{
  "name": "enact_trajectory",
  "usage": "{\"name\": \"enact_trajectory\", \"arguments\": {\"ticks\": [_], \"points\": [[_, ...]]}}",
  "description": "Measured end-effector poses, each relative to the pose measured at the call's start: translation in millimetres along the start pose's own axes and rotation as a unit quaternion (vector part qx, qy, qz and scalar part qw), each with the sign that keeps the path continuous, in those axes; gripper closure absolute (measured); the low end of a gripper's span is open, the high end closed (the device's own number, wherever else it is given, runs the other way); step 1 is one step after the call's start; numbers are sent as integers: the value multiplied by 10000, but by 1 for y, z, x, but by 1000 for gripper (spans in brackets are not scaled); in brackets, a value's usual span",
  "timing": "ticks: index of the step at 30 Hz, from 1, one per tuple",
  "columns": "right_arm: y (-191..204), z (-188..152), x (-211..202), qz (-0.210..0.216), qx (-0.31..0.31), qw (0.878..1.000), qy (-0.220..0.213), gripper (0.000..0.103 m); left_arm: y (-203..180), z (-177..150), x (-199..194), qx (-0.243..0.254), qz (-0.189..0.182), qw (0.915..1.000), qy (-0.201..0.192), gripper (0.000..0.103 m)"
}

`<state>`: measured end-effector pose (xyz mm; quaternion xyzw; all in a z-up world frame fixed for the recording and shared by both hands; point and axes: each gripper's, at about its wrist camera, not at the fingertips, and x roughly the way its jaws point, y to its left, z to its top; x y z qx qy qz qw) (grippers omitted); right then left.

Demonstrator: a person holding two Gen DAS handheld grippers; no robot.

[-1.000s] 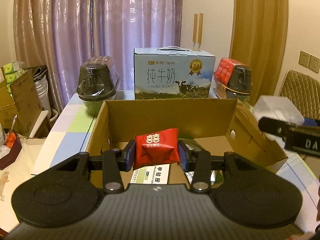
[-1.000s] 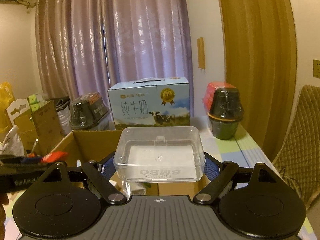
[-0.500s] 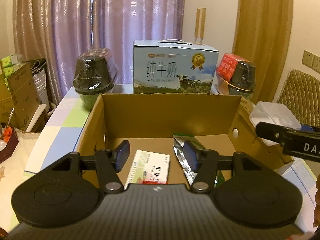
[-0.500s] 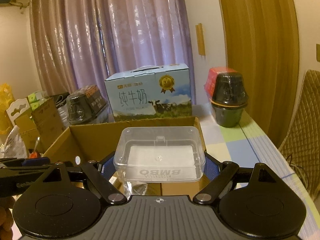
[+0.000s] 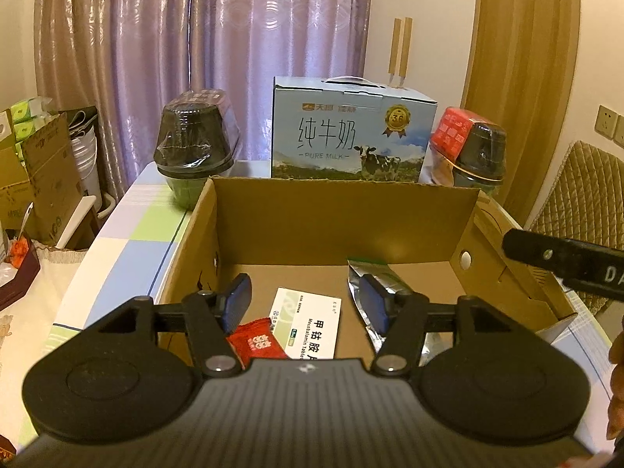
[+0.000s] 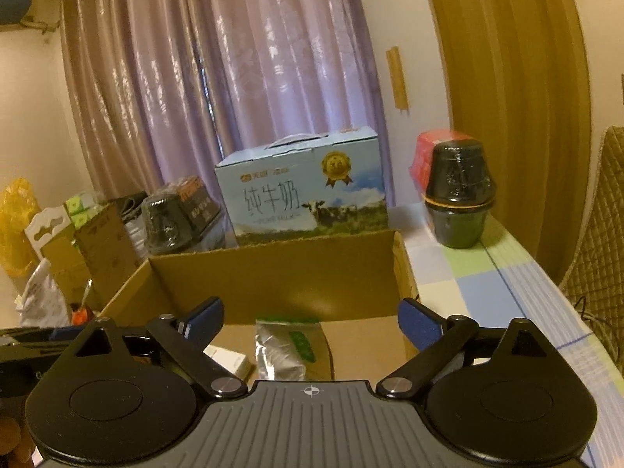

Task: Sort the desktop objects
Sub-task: 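Carry the red packet and clear container into the cardboard box and open both tools, then withdraw both tools from the cardboard box back over the table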

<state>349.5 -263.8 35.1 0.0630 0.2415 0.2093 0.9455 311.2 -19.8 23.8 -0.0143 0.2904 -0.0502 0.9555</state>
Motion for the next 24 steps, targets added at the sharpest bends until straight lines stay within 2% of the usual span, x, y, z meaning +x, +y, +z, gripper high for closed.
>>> {"name": "enact_trajectory", "arguments": {"ticks": [13, 19, 22, 24], "points": [[-8, -2, -11, -127, 100, 9999, -28, 8, -2, -2, -7, 63, 1, 10000, -3, 42], [-4, -7, -21, -221, -72, 9996, -140, 7, -4, -3, -15, 86, -25, 10000, -38, 33], [-3, -9, -27, -271, -204, 9991, -242, 7, -4, -4, -19, 90, -22, 9999, -67, 25], [-3, -10, -30, -321, -282, 9987, -286, 7, -4, -6, -22, 100, -17, 9999, -67, 24]]}}
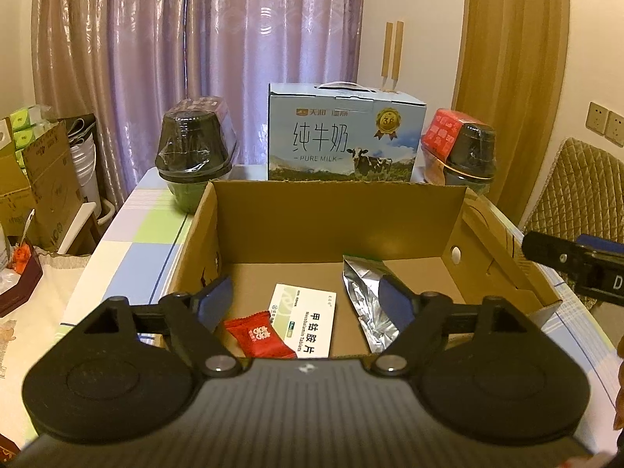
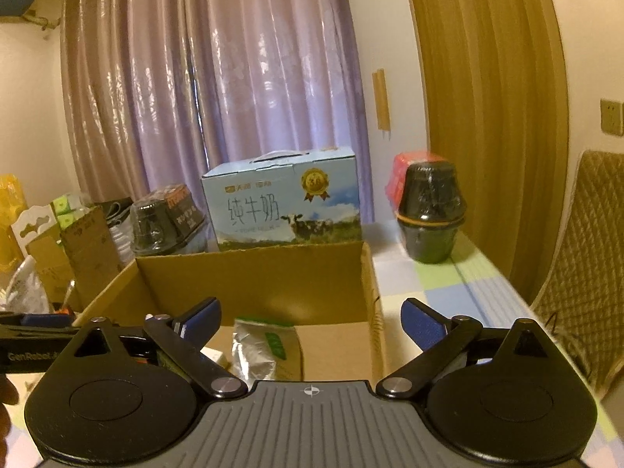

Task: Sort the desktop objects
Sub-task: 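Withdraw both tools from the cardboard box back over the table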

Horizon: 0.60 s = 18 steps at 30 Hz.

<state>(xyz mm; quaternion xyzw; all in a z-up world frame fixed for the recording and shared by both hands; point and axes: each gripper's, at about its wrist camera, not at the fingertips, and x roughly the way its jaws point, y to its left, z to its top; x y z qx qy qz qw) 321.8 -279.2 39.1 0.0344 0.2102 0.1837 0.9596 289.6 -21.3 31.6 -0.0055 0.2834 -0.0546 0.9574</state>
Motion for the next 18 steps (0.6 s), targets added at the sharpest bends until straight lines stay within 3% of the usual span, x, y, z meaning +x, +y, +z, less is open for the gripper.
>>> {"name": "enact_trajectory", "arguments": {"ticks": [4, 13, 18], "points": [[-5, -3, -7, -42, 38, 10000, -19, 6, 0, -3, -9, 31, 14, 10000, -22, 14], [-23, -23, -42, -185, 212, 9995, 134, 4, 1, -16, -34, 136, 81, 9999, 18, 5], [-33, -37, -63, -285, 297, 9989, 243, 3, 6, -25, -49, -48, 105, 9999, 78, 1]]}}
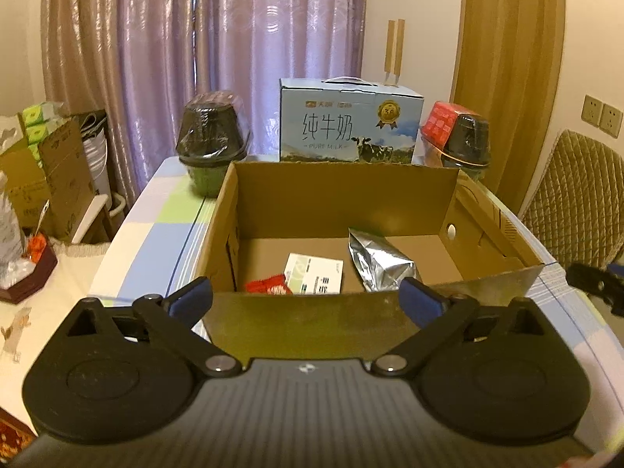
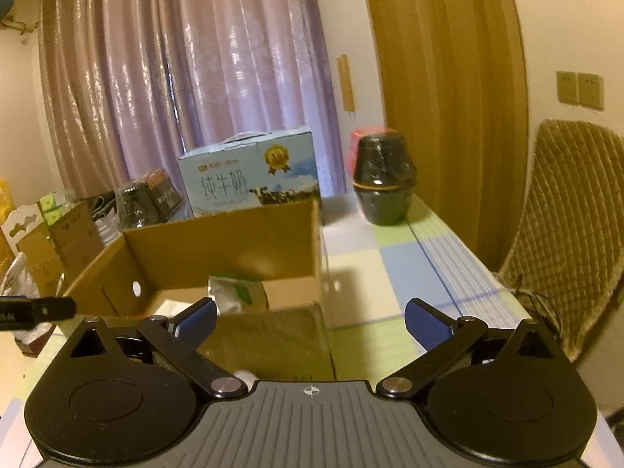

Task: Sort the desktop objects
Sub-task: 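Withdraw both tools from the cardboard box back over the table, then lower the right tool onto the white-green ointment box and close it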

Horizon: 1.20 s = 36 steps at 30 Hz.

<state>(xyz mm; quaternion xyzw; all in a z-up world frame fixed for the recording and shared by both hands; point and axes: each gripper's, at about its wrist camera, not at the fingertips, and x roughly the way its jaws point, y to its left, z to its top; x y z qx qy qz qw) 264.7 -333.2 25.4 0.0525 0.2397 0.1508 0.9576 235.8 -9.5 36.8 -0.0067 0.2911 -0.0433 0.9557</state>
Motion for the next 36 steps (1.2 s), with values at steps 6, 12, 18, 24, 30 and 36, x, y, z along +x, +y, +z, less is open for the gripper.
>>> {"name": "enact_trajectory", "arguments": {"ticks": [6, 12, 18, 24, 30, 36], "points": [[-10, -24, -22, -70, 72, 9998, 200, 2, 5, -23, -20, -39, 74, 9999, 136, 1], [-9, -43, -40, -4, 54, 9994, 330, 2, 12, -45, -39, -70, 136, 9996, 256, 1], [-7, -62, -46, 72, -72, 9984, 559, 2, 23, -73, -47, 84, 223, 9984, 510, 1], [-4, -79, -46, 132, -308, 9964, 782, 2, 36, -97, -48, 315, 159, 9968, 719, 1], [-2, -89, -40, 168, -468, 9941, 968, 2, 41, -108, -42, 415, 91, 9952, 883, 1], [2, -96, -35, 228, -563, 9921, 1101, 2, 41, -111, -35, 512, 30, 9936, 1004, 1]]}}
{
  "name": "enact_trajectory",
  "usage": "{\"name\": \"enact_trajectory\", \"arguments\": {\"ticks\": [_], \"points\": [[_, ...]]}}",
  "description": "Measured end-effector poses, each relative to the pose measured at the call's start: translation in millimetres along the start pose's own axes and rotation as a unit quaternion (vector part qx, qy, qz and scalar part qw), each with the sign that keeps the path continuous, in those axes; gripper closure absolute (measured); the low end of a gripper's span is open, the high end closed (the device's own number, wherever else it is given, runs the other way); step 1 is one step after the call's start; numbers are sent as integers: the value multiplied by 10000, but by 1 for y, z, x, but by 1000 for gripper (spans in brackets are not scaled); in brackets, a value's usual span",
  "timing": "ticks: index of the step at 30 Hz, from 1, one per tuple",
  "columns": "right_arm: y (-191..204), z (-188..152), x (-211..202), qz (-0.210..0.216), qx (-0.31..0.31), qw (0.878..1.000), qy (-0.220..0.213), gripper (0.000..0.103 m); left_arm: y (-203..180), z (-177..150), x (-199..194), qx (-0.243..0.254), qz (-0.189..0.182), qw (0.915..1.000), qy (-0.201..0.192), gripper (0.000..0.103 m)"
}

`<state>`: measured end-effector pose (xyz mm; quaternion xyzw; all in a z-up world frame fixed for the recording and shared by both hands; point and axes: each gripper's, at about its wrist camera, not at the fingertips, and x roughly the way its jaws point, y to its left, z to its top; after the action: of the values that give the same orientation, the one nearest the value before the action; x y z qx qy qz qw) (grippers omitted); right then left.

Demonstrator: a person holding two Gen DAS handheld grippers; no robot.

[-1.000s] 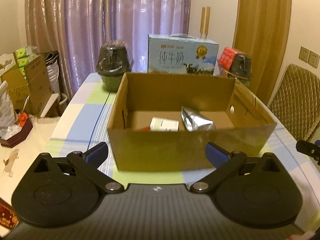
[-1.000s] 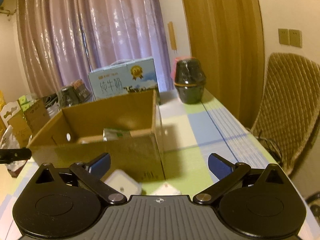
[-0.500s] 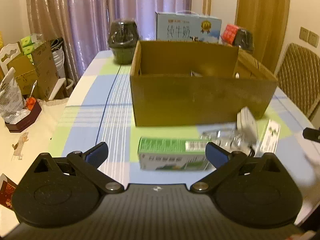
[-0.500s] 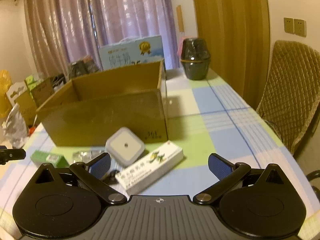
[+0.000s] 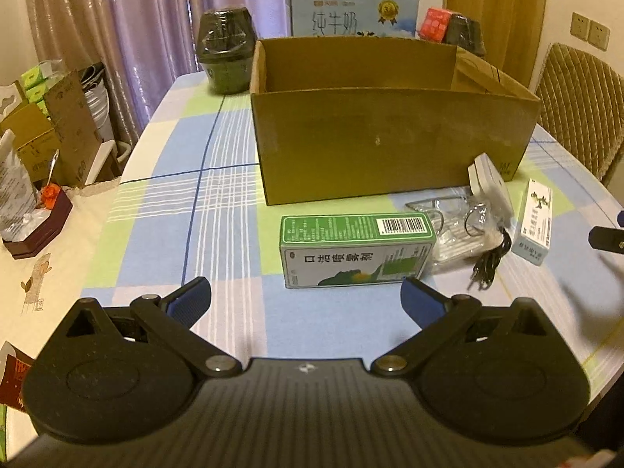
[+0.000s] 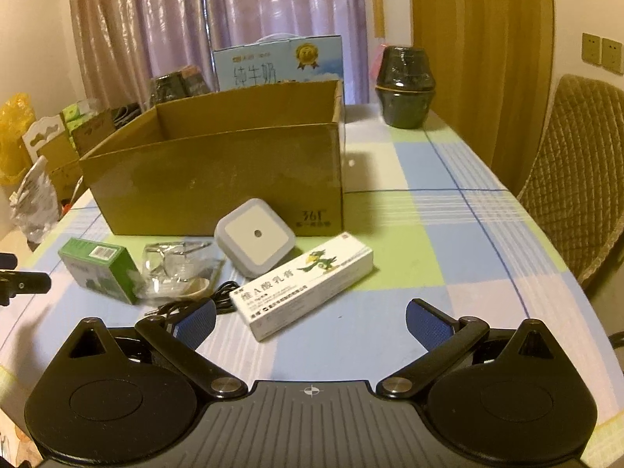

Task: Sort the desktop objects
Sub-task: 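Lower the right tool onto the white-green ointment box and close it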

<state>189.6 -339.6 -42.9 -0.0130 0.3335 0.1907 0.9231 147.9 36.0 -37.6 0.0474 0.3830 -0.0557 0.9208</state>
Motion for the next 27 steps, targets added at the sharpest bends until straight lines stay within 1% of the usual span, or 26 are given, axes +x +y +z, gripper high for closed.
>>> {"name": "enact_trajectory", "arguments": {"ticks": [9, 15, 22, 27], "points": [[2, 0, 8, 82, -32, 9999, 106, 2, -8, 4, 15, 345, -98, 9993, 125, 1], [3, -1, 16, 42, -32, 9998, 205, 2, -9, 9, 28, 672, -153, 9974, 207, 1], [9, 4, 33, 9, 178, 9994, 285, 2, -9, 15, 36, 619, -224, 9976, 219, 1], [16, 8, 53, -45, 419, 9984, 368, 2, -12, 18, 33, 468, -383, 9980, 179, 2]]}}
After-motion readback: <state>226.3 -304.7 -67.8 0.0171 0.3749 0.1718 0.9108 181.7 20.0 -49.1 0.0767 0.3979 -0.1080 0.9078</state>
